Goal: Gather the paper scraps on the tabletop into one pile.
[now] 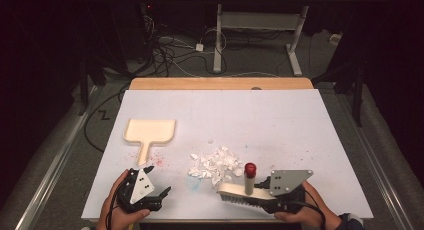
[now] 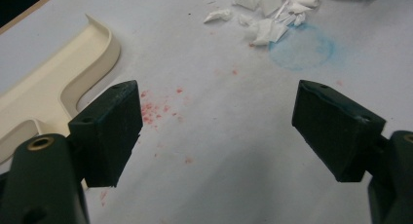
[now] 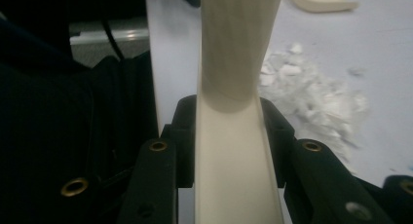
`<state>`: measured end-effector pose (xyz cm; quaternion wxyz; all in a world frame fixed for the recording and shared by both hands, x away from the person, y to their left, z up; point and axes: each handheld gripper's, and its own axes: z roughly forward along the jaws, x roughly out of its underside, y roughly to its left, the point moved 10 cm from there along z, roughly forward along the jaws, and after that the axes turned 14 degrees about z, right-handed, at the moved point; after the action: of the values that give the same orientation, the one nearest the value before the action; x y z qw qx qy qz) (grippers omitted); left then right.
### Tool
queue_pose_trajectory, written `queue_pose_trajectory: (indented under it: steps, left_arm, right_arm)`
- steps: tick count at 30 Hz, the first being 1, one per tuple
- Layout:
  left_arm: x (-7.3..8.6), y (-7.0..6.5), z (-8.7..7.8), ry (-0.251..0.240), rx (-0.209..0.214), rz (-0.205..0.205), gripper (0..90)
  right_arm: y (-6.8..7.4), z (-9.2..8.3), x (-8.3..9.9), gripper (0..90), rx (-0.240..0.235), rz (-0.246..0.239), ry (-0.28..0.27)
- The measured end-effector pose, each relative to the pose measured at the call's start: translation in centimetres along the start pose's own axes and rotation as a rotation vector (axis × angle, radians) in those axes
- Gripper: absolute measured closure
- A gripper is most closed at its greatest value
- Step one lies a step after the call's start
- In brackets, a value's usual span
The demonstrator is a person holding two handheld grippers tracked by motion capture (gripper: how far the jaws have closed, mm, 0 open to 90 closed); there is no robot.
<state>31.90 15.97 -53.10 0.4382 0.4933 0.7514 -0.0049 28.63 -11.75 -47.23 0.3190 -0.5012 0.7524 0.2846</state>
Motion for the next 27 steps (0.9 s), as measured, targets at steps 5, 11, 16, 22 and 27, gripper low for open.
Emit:
queue_pose_trajectory:
  steps: [5, 11, 16, 22, 27]
  left_arm:
    - [0.0, 0.0, 0.1, -0.002, 0.006, 0.002, 17.9]
    - [0.1, 0.1, 0.1, -0.003, 0.008, -0.001, 17.8]
    - [0.0, -0.1, 0.2, -0.002, 0.014, 0.006, 17.9]
    - [0.1, 0.0, 0.1, 0.001, 0.013, -0.002, 17.9]
    - [0.2, 0.2, -0.2, -0.003, 0.002, -0.005, 17.9]
  right_arm:
    - [-1.6, 2.1, 0.2, 68.3, 0.011, -0.003, 0.003]
    - [-4.7, 2.8, -0.5, 68.3, 0.055, 0.027, -0.038]
    - [-6.0, 4.0, -1.6, 68.3, 0.056, 0.026, -0.047]
    - [-6.0, 5.0, -3.0, 68.3, 0.064, 0.013, -0.063]
    - [-4.6, 4.7, -3.9, 68.3, 0.072, -0.017, -0.068]
